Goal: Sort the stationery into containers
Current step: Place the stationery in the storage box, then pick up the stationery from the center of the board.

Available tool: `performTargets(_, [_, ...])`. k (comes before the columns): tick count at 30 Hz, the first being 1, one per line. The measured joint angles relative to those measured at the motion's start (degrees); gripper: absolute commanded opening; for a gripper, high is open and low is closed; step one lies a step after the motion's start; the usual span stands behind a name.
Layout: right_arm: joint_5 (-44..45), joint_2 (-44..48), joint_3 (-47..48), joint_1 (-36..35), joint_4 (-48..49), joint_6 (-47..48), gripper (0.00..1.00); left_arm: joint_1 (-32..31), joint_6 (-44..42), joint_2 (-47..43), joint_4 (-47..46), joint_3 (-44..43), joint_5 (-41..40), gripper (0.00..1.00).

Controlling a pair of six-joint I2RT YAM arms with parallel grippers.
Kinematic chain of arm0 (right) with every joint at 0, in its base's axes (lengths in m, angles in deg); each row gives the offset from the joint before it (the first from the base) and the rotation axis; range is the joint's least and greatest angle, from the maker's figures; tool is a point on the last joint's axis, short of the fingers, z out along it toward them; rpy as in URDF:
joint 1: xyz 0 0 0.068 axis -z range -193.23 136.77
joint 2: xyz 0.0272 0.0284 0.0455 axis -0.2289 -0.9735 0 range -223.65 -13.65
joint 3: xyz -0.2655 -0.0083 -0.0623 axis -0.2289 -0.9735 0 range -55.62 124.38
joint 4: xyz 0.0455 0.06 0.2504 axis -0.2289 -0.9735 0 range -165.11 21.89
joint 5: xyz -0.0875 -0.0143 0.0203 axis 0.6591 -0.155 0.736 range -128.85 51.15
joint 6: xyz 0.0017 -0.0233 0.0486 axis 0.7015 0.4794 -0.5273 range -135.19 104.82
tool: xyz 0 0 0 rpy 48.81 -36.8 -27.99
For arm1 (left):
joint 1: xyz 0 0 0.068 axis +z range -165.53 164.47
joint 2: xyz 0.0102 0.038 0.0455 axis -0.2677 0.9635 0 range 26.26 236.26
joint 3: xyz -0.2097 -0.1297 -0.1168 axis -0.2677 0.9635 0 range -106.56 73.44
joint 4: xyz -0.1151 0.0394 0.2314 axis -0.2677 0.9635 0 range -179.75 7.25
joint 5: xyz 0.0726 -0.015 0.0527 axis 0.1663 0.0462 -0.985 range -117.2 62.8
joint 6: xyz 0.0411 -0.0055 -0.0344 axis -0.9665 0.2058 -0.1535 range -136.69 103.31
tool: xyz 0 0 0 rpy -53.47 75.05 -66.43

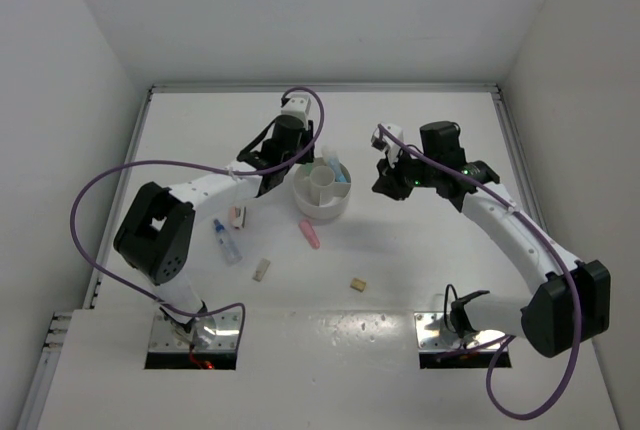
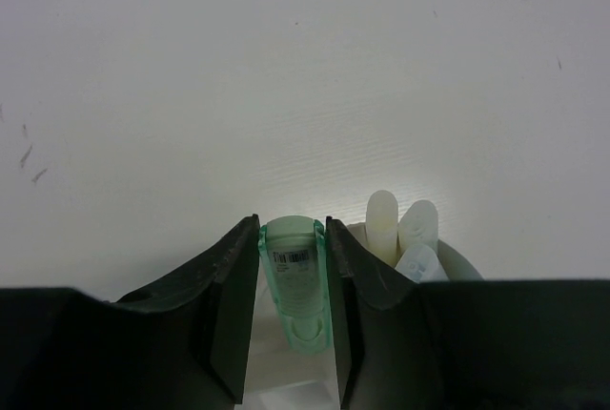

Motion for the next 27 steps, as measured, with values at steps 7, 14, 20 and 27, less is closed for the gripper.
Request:
performTargets(7, [0.0, 0.0, 0.0, 0.5, 0.0, 0.0, 0.20, 0.0, 0.0, 0.0, 0.2, 0.0, -0.1, 0.43])
performTargets(14, [0.0, 0.0, 0.0, 0.7, 0.0, 0.0, 0.23, 0.0, 0.0, 0.0, 0.5, 0.0, -0.6, 0.43])
performTargets(20, [-2.9, -0.2, 0.0, 0.2, -2.4, 2.6, 0.00, 0.0, 0.0, -1.3, 1.6, 0.0, -1.5, 0.12])
performTargets(27, [-6.9, -2.4, -1.3, -6.4, -7.7, 5.1, 0.13, 0.4, 1.0, -16.0, 8.9, 0.5, -5.0, 0.31])
